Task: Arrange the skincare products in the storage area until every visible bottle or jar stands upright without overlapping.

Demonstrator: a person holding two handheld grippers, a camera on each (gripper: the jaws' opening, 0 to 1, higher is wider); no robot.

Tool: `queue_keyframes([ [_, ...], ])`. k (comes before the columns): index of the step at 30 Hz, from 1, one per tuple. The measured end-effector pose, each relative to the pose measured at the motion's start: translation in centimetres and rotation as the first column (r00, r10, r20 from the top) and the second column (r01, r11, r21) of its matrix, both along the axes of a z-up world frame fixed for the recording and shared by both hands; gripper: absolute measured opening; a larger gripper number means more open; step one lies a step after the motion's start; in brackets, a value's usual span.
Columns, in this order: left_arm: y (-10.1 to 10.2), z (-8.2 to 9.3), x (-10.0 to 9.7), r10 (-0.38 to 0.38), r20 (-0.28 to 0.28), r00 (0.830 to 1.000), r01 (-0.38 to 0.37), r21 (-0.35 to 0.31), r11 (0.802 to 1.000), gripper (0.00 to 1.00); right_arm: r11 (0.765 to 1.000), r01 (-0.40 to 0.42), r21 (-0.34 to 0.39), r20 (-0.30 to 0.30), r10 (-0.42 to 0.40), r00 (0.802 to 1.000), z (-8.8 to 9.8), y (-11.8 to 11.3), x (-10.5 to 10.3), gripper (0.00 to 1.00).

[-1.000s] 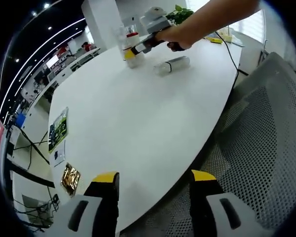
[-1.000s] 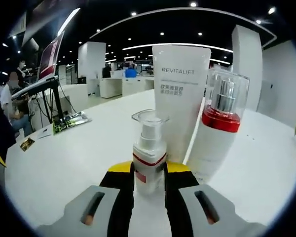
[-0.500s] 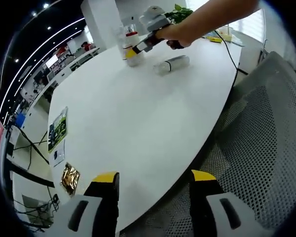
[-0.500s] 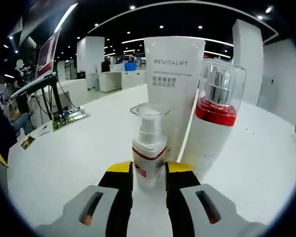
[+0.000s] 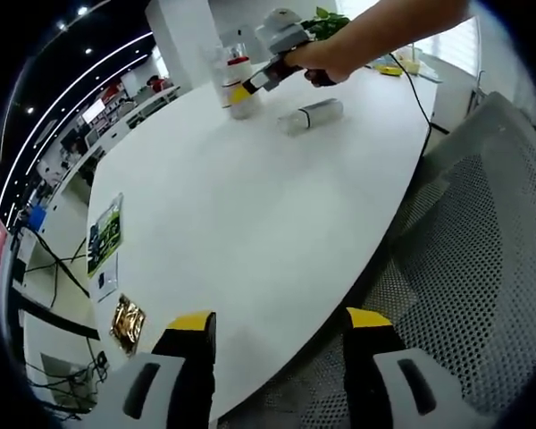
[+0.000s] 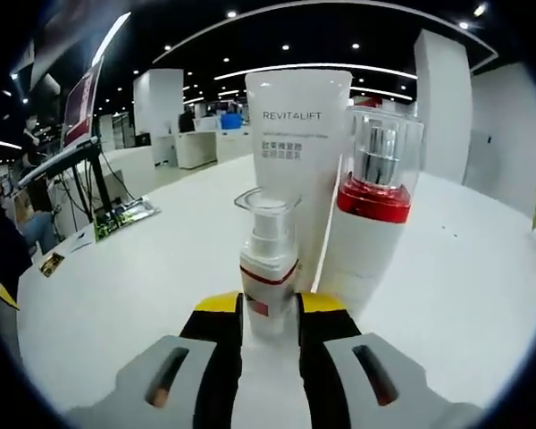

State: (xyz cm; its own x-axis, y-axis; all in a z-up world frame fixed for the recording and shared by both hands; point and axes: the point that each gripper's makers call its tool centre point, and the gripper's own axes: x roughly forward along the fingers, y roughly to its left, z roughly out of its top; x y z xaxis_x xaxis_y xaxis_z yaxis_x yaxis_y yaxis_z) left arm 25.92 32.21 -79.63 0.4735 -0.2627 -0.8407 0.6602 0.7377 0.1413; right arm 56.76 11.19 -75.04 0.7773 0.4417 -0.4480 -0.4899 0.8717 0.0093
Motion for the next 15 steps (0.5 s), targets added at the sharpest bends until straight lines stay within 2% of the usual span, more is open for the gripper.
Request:
queue_keyframes([
  [4,0.0,0.1,0.1,-0.001,0.007,1.000,0.001,-0.001,1.000,0.59,1.000,-0.019,0.015,-0.019,0.020,1.000,0.6,0.0,-1.6,0.22],
  [8,0.0,0.3,0.2,-0.001,0.015,1.000,0.001,-0.003,1.000,0.59,0.997,-0.063,0.047,-0.014,0.064,0.998,2.2,-0.2,-3.2,0.30],
  [10,-0.1,0.4,0.3,-0.003,0.020,1.000,0.003,-0.003,1.000,0.59,0.993,-0.098,0.067,-0.057,0.102,0.993,2.2,-0.4,-4.5,0.34],
  [13,-0.1,0.5,0.3,-0.005,0.026,1.000,0.005,-0.006,1.000,0.59,0.976,-0.208,0.067,-0.093,0.213,0.973,2.2,-0.4,-7.0,0.32],
  [15,-0.2,0.5,0.3,-0.014,0.028,1.000,0.014,-0.003,1.000,0.59,0.954,-0.297,0.045,-0.143,0.300,0.943,1.6,-0.2,-9.1,0.34],
])
